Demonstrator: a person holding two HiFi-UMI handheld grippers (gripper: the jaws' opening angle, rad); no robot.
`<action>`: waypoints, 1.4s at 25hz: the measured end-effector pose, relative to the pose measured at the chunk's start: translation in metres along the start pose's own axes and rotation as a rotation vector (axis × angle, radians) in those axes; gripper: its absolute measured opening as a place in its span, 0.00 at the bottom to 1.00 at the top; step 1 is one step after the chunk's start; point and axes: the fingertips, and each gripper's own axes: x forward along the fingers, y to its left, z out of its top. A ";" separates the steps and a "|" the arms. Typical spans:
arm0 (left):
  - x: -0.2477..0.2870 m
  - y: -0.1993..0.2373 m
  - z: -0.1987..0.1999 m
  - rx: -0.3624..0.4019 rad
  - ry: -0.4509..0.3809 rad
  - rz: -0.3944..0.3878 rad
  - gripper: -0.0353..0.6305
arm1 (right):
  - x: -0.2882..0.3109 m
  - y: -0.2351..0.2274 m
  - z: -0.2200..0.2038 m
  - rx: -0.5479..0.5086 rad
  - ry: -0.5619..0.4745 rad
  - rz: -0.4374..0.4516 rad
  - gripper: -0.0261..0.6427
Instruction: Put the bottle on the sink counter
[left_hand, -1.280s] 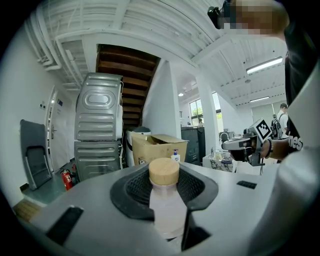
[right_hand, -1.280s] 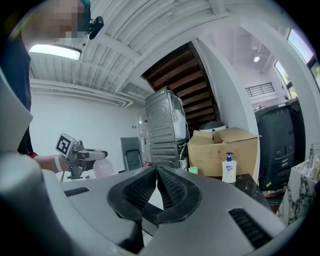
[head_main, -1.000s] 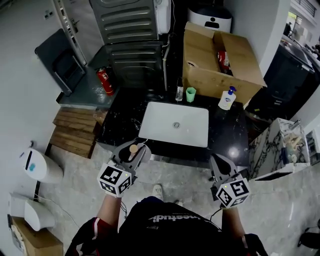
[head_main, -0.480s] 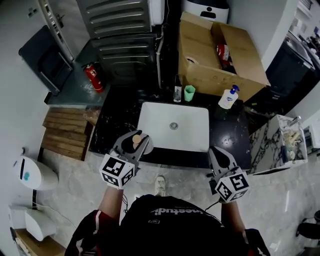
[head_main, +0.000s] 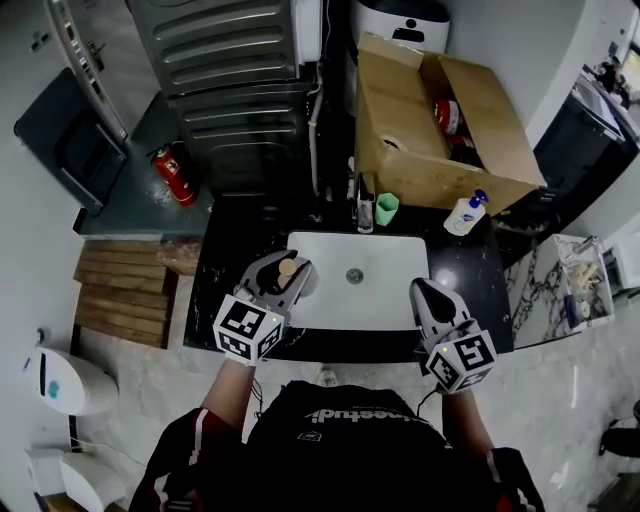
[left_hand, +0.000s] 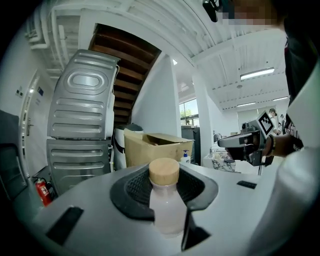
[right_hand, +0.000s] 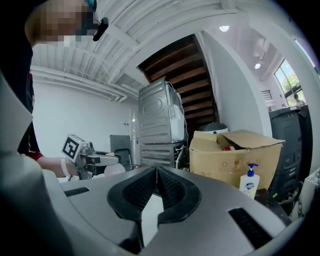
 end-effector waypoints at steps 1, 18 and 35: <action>0.006 0.006 -0.001 0.004 0.000 -0.007 0.24 | 0.007 0.000 0.000 -0.005 -0.001 -0.004 0.10; 0.122 0.053 -0.040 0.000 0.005 -0.014 0.24 | 0.095 -0.050 -0.021 -0.020 0.034 0.006 0.10; 0.270 0.118 -0.143 0.030 0.092 0.021 0.24 | 0.178 -0.112 -0.078 0.054 0.148 0.051 0.10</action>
